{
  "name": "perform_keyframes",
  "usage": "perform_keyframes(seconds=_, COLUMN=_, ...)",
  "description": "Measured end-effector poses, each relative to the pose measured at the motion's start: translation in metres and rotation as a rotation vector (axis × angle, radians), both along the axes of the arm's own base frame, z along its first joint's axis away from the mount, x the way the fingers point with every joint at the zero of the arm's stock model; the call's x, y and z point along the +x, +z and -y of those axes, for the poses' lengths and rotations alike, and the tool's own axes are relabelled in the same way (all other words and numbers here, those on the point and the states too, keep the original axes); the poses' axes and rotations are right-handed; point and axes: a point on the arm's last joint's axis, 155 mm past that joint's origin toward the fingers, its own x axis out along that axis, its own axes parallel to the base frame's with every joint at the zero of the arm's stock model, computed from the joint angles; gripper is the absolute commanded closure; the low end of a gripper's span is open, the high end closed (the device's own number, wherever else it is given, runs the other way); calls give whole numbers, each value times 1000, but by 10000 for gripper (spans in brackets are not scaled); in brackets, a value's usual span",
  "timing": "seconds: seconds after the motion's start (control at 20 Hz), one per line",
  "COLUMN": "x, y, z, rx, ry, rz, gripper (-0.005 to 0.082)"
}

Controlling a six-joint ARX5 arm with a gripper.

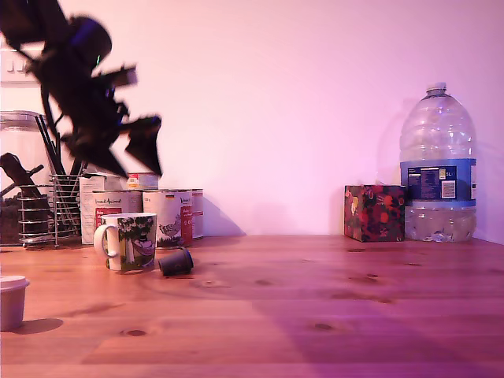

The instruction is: Pick up the coffee capsules from the table one by one and drop them inside the nearest coffee cup

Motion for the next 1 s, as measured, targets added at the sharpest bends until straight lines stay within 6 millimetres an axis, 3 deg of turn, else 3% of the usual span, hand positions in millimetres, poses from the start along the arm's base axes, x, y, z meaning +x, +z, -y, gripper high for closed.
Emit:
perform_keyframes(seconds=0.2, x=-3, y=18, z=17, rx=15, ry=-71, rz=82, gripper=161)
perform_keyframes(seconds=0.3, x=-10, y=18, z=26, rx=-11, ry=-109, rz=113, gripper=163)
perform_keyframes(seconds=0.8, x=-86, y=-7, z=44, rx=-109, ry=-290, rz=232, gripper=163)
perform_keyframes(seconds=1.0, x=-108, y=-39, z=39, rx=-110, ry=-297, rz=200, gripper=163)
